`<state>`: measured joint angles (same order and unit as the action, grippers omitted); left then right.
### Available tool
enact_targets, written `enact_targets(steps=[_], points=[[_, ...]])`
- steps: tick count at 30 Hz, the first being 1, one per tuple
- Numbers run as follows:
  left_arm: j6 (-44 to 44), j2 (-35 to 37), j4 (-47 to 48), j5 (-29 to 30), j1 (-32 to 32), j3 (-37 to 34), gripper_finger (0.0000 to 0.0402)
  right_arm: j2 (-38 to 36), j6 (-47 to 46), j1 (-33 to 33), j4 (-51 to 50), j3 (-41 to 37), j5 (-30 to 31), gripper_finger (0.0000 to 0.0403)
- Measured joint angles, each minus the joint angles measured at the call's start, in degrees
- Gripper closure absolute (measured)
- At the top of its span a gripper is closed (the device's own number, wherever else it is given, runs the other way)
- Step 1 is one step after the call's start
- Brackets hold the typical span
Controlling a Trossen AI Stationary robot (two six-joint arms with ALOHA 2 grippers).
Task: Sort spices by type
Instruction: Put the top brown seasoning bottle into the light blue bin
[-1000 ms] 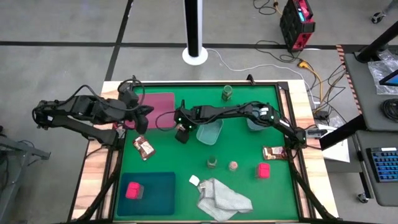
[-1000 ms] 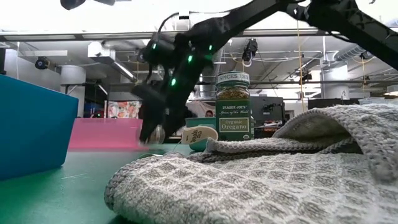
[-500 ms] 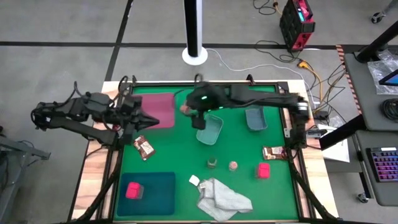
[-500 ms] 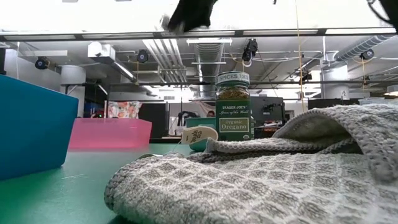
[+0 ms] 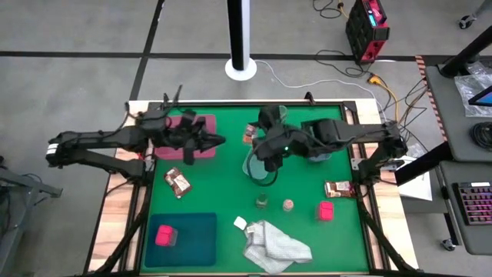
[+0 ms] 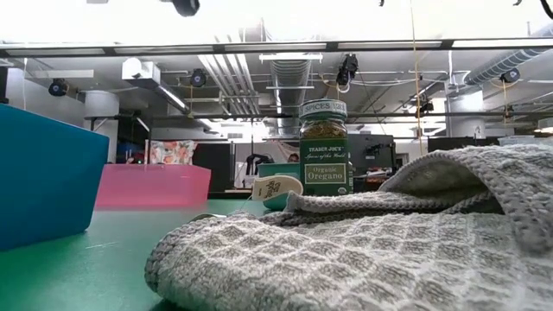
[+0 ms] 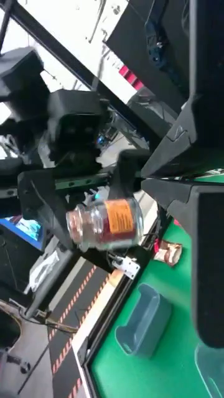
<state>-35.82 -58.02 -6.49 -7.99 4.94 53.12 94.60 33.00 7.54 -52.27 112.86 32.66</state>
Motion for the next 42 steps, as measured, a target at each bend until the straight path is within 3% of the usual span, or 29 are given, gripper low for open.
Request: enact_targets(steps=[2,7,12,17,21,42], points=[[-0.25,-2.63,-0.51,-0.32,0.54,1.45,0.04,0.2,0.51,0.32,-0.69,0.0,3.01,0.0133],[0.76,-9.15,-0.19,-2.19,1.23,5.49,0.0358,0.71,1.12,0.34,-1.79,0.0,3.53,0.0133],[2.92,-13.27,0.7,-5.46,1.81,9.57,0.0271,0.71,3.28,0.47,-1.86,0.0,3.89,0.0133],[5.59,-14.48,4.64,-0.38,2.61,12.58,0.018,0.51,5.48,0.97,-3.28,0.02,6.24,0.0132],[5.93,-14.92,6.49,1.66,4.33,13.29,0.0137,0.44,5.37,1.21,-3.91,0.02,6.33,0.0132],[7.27,-24.29,-4.88,-5.15,4.53,13.64,0.0133,0.44,4.1,1.08,-2.72,0.02,6.5,0.0127]])
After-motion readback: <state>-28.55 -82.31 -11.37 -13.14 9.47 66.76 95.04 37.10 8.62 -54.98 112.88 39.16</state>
